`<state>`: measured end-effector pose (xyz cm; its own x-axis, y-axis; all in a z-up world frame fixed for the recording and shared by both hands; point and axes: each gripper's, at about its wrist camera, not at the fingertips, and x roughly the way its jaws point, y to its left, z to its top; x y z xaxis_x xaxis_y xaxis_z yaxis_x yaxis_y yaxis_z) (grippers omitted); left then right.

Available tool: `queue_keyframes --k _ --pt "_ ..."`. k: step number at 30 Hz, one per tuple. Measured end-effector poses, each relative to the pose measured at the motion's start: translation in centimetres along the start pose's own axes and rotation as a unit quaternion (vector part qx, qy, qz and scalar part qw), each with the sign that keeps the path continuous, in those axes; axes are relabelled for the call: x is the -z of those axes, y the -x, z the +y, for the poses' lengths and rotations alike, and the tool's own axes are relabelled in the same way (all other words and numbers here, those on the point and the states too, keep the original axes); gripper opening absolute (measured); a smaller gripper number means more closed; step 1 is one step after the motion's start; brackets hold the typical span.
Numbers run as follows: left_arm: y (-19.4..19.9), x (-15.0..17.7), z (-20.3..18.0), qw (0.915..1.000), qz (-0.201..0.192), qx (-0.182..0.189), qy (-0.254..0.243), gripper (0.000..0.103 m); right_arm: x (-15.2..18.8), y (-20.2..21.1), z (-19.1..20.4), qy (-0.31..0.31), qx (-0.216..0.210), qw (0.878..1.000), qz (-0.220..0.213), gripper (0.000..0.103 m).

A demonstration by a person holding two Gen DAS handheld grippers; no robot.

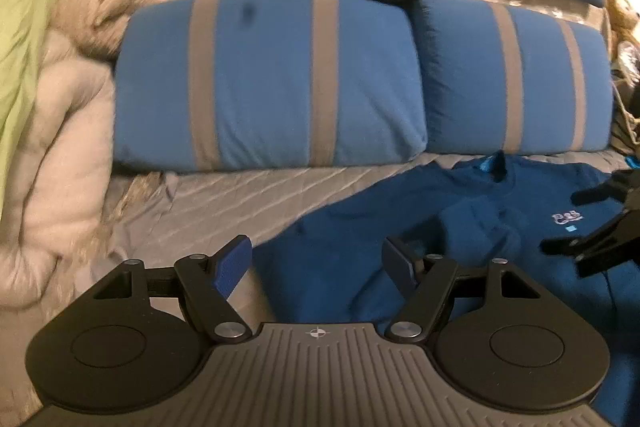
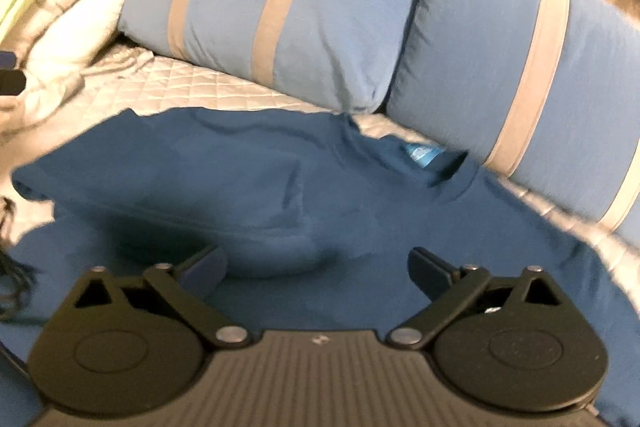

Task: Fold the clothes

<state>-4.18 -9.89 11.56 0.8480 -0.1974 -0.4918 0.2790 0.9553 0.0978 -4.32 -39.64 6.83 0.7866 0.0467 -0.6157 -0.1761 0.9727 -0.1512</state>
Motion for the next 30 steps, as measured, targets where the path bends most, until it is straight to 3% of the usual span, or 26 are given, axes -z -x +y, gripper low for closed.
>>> queue_keyframes --k 6,13,18,23,26,27,29,30 --pt "0.4 2.2 1.3 0.9992 0.005 -0.016 0.036 0.072 -0.3 0.6 0.6 0.123 -0.034 0.992 -0.013 0.084" --pt "1.8 3.8 3.1 0.9926 0.004 -0.038 0.116 0.071 -0.4 -0.3 2.7 0.296 -0.107 0.949 -0.022 0.073" --pt "2.6 4.4 3.9 0.9912 0.01 -0.042 0.125 0.072 -1.4 -2.2 2.7 0.319 -0.15 0.936 -0.001 0.066" --pt "2.7 4.9 4.6 0.9899 0.017 -0.047 0.133 0.071 -2.6 -3.8 2.2 0.314 -0.189 0.93 0.014 0.063" --pt "2.8 5.2 4.9 0.9894 0.019 -0.05 0.135 0.071 -2.9 -5.1 2.1 0.31 -0.213 0.926 0.04 0.049" --pt "2.9 5.3 5.0 0.9893 0.02 -0.051 0.135 0.071 -2.9 -5.4 2.1 0.307 -0.22 0.925 0.049 0.025" --pt "3.0 5.4 5.1 0.989 0.022 -0.05 0.137 0.072 -2.7 -5.3 2.2 0.305 -0.225 0.923 0.057 0.011" --pt "3.0 5.5 5.1 0.9889 0.023 -0.049 0.138 0.072 -2.5 -4.9 2.2 0.307 -0.224 0.923 0.057 0.009"
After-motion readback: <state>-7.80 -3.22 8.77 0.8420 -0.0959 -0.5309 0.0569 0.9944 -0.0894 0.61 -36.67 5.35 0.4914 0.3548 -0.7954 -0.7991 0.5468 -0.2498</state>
